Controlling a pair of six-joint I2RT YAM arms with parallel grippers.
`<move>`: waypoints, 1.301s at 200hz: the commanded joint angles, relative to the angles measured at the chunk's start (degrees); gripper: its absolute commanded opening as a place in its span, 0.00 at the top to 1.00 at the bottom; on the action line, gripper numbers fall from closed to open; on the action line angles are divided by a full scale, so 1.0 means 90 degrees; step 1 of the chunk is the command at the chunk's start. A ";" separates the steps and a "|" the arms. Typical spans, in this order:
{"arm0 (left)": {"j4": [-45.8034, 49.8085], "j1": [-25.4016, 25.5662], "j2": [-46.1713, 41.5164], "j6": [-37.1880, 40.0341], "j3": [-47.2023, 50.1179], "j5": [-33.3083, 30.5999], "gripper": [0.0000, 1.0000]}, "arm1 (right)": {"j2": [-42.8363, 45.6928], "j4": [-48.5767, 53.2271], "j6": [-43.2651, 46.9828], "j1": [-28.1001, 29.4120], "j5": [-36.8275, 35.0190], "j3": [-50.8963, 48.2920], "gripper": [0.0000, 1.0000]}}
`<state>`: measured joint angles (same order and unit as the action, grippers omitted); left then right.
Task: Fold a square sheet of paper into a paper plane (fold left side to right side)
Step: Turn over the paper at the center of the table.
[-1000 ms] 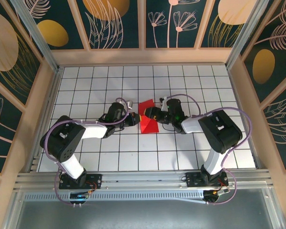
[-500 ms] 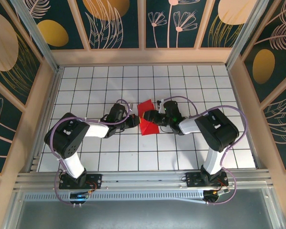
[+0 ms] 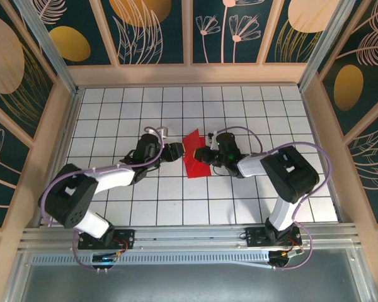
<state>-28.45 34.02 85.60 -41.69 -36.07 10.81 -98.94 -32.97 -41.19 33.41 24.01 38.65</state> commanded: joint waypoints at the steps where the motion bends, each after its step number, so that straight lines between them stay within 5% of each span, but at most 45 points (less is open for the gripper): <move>1: 0.0270 -0.0050 -0.0617 0.0144 0.0092 -0.0517 0.41 | 0.0756 0.0212 0.0267 -0.0073 -0.0222 0.0224 1.00; 64: 0.0078 -0.0062 -0.2113 0.0327 -0.0170 -0.0725 0.02 | 0.2847 0.0476 0.0506 -0.0852 0.0105 0.0178 1.00; 117: -0.1291 -0.0118 -0.2242 -0.0334 -0.0531 0.0619 0.01 | 0.4332 -0.0112 0.0051 -0.1778 0.0839 0.0169 1.00; 178: -0.2656 -0.0109 -0.1222 -0.1254 -0.1420 0.2694 0.06 | 0.4547 -0.2020 -0.1400 -0.2187 0.1941 -0.0036 1.00; 260: -0.2980 0.0386 -0.0237 -0.1563 -0.2145 0.3267 0.07 | 0.4431 -0.2335 -0.1690 -0.2009 0.2030 -0.0096 1.00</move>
<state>-51.11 36.05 81.69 -54.81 -53.10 37.26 -58.67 -49.74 -54.92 14.35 40.75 38.46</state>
